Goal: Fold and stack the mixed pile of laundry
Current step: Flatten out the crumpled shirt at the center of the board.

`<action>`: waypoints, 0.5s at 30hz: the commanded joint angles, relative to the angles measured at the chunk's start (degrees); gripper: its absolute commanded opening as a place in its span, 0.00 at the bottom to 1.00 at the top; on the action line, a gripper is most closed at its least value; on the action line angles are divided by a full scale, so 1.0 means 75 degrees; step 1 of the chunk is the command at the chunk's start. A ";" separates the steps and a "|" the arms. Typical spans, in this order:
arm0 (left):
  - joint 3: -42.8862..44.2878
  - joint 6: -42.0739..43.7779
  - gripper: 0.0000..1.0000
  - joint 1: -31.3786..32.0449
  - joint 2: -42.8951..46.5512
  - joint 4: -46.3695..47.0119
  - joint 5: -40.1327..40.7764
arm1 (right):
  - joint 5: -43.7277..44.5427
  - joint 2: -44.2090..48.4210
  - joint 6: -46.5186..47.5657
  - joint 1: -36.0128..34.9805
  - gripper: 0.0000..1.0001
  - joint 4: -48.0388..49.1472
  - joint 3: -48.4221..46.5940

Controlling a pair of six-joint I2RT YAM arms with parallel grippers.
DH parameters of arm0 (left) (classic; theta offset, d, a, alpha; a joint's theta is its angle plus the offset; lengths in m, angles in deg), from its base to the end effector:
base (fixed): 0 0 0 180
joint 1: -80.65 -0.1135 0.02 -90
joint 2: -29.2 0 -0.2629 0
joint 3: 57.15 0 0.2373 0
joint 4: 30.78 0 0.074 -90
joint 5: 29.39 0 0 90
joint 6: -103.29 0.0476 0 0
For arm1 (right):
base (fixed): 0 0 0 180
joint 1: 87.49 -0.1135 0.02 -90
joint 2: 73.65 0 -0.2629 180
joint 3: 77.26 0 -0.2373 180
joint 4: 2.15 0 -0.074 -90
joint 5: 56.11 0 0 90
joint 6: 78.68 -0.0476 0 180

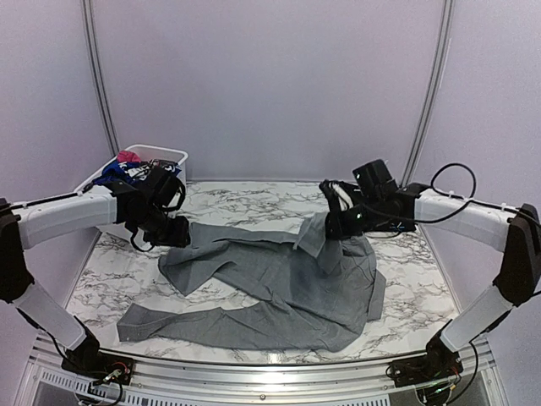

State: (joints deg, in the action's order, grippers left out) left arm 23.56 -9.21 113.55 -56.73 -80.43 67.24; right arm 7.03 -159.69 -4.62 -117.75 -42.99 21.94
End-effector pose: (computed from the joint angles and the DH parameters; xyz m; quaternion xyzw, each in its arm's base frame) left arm 0.2611 -0.1624 0.2550 0.0689 0.9494 -0.0912 0.2924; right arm 0.2646 0.1793 0.2702 -0.1986 0.8842 0.3408 0.2501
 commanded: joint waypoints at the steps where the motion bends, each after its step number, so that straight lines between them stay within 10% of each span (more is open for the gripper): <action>1: -0.0883 -0.1001 0.49 0.0049 -0.0461 0.0931 -0.0849 | -0.0112 -0.0254 -0.0733 -0.0372 0.00 0.0622 0.1066; 15: -0.2777 -0.2849 0.37 0.0177 -0.0073 0.0376 -0.1145 | -0.0333 -0.1608 -0.1018 0.0310 0.00 0.0550 0.2821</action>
State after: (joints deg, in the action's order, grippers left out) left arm 7.12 -23.81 114.21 -62.94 -73.81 60.69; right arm 3.89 -171.23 -10.83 -120.28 -36.83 39.29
